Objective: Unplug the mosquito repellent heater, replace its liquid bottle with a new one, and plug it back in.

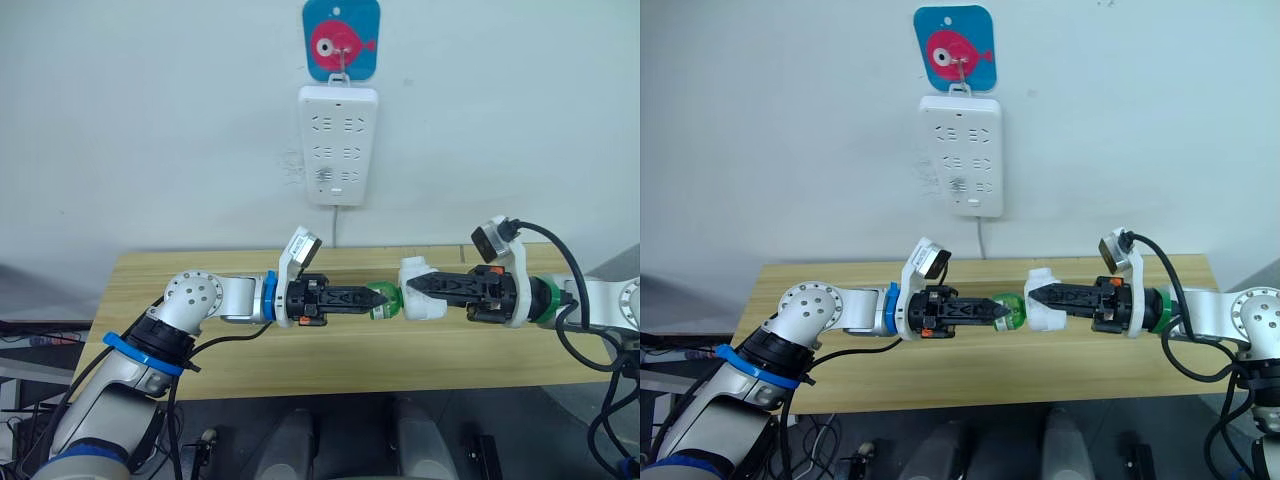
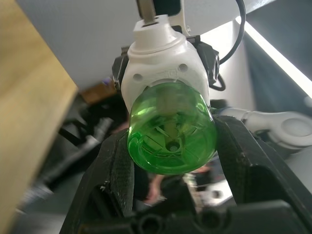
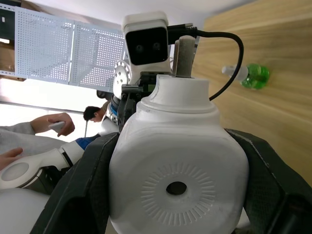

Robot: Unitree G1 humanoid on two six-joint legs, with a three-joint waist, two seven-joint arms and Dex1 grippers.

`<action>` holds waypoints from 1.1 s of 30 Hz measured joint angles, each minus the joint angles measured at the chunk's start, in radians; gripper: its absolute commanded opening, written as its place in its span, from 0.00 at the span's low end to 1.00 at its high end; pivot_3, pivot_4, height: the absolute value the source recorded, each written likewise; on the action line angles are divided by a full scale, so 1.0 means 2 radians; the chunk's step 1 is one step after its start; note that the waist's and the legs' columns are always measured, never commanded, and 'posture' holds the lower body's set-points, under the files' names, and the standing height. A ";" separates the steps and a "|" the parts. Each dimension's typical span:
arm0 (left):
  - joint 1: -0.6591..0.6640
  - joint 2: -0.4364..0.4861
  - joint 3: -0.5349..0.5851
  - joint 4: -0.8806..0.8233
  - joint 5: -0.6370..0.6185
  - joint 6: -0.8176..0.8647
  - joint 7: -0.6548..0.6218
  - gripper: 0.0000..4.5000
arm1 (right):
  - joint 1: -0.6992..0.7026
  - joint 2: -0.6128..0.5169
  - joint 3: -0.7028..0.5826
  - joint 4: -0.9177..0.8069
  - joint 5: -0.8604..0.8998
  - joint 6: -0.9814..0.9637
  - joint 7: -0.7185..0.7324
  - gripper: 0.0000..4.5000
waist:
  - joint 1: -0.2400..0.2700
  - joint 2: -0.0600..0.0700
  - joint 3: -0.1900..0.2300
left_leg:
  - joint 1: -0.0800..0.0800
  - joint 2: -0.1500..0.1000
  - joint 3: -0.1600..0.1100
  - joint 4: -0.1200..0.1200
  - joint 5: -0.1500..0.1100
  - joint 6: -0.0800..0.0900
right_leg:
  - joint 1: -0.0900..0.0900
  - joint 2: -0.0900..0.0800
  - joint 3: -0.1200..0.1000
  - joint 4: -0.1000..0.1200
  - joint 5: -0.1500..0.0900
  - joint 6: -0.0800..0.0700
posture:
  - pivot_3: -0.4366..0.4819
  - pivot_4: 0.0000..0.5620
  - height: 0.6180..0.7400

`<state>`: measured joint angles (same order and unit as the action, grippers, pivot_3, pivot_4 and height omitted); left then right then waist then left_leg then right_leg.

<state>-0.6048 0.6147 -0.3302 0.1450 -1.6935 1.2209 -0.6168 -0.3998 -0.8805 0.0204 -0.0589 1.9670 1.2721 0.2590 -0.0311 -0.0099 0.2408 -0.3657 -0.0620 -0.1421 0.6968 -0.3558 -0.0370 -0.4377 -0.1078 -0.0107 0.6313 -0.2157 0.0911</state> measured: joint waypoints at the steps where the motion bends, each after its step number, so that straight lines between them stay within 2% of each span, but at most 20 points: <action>1: 0.003 -0.005 0.008 0.002 0.000 0.007 0.012 0.72 | 0.000 -0.001 0.000 -0.002 -0.002 0.000 -0.002 0.68 | -0.001 0.000 0.000 | 0.000 0.000 0.001 0.000 0.000 0.000 | 0.000 0.000 0.000 0.000 0.000 0.000 | 0.51 0.43 1.00; 5: 0.013 -0.033 0.047 0.006 -0.006 0.018 0.053 1.00 | 0.012 -0.004 0.000 -0.011 -0.006 -0.001 -0.002 0.68 | 0.000 0.000 0.000 | 0.000 0.000 0.001 0.000 0.000 0.000 | 0.000 0.000 0.001 0.000 0.000 0.000 | 0.49 0.43 1.00; 11: 0.028 -0.033 0.109 0.009 0.022 0.018 0.075 1.00 | 0.019 -0.004 -0.006 -0.009 -0.006 -0.009 -0.002 0.68 | 0.000 0.000 0.000 | 0.000 0.001 0.002 0.000 0.000 0.000 | -0.001 0.000 0.001 0.000 0.000 0.000 | 0.50 0.44 1.00; 12: 0.032 -0.023 0.109 0.002 0.054 0.005 0.060 1.00 | 0.018 -0.004 -0.008 -0.005 -0.006 -0.010 -0.003 0.68 | 0.000 0.000 0.000 | 0.000 0.001 0.003 0.000 0.000 0.000 | -0.001 0.000 0.001 0.000 0.000 0.000 | 0.50 0.44 1.00; 14: 0.054 0.015 0.098 -0.021 0.159 -0.055 0.004 1.00 | 0.018 -0.004 -0.015 0.009 -0.007 -0.011 -0.006 0.68 | 0.000 0.000 0.000 | 0.000 0.001 0.004 0.000 0.000 0.000 | -0.001 0.000 0.001 0.000 0.000 0.000 | 0.51 0.44 1.00; 17: 0.082 0.052 0.070 -0.072 0.321 -0.194 -0.095 1.00 | 0.012 -0.003 -0.020 0.035 -0.008 -0.013 -0.018 0.68 | 0.002 0.000 0.000 | 0.000 0.001 0.004 0.000 0.000 0.000 | -0.001 0.000 0.001 -0.001 0.000 0.000 | 0.53 0.45 1.00; 20: 0.104 0.051 0.025 -0.106 0.490 -0.391 -0.175 1.00 | -0.007 0.004 -0.022 0.069 -0.009 -0.021 -0.032 0.68 | 0.009 0.000 0.000 | 0.000 0.001 0.004 0.000 0.000 0.000 | -0.001 -0.001 0.001 -0.001 0.000 -0.001 | 0.53 0.45 1.00; 21: 0.110 0.039 0.014 -0.098 0.558 -0.493 -0.183 1.00 | -0.010 0.005 -0.024 0.079 -0.009 -0.022 -0.035 0.68 | 0.013 0.000 0.000 | 0.000 0.001 0.005 0.000 0.000 0.000 | -0.001 -0.001 0.001 -0.002 0.001 -0.001 | 0.54 0.45 1.00; 23: 0.112 0.009 0.005 -0.062 0.677 -0.689 -0.182 1.00 | -0.018 0.005 -0.024 0.097 -0.011 -0.021 -0.040 0.68 | 0.021 0.000 0.000 | -0.001 0.001 0.004 0.000 0.000 0.000 | -0.001 -0.001 0.000 -0.002 0.001 -0.001 | 0.54 0.45 1.00; 26: 0.092 -0.021 0.002 0.005 0.788 -0.893 -0.165 1.00 | -0.029 0.005 -0.024 0.104 -0.013 -0.014 -0.041 0.68 | 0.028 0.000 0.000 | -0.001 0.001 0.004 0.000 0.000 0.000 | -0.001 -0.002 0.000 -0.002 0.001 -0.001 | 0.53 0.46 1.00; 29: 0.059 -0.045 0.015 0.072 0.867 -1.033 -0.116 1.00 | -0.032 0.007 -0.024 0.107 -0.016 -0.008 -0.041 0.68 | 0.030 0.000 0.000 | -0.001 0.001 0.004 0.000 0.000 0.000 | -0.001 -0.002 0.000 -0.002 0.001 0.000 | 0.53 0.46 1.00; 33: 0.016 -0.057 0.033 0.125 0.937 -1.152 -0.055 1.00 | -0.034 0.014 -0.024 0.105 -0.015 -0.001 -0.043 0.68 | 0.028 0.000 0.000 | -0.001 0.001 0.004 0.000 0.000 0.000 | -0.001 -0.002 0.000 -0.001 0.001 0.000 | 0.53 0.46 1.00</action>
<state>-0.5720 0.5012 -0.2643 0.3945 0.1807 -1.0841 -0.7273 -0.4670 -0.8530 -0.0268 0.1504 1.9371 1.2704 0.1722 0.0249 -0.0101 0.2410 -0.3682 -0.0599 -0.1340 0.6973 -0.3559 -0.0368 -0.4400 -0.1120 -0.0103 0.6287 -0.2131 0.0905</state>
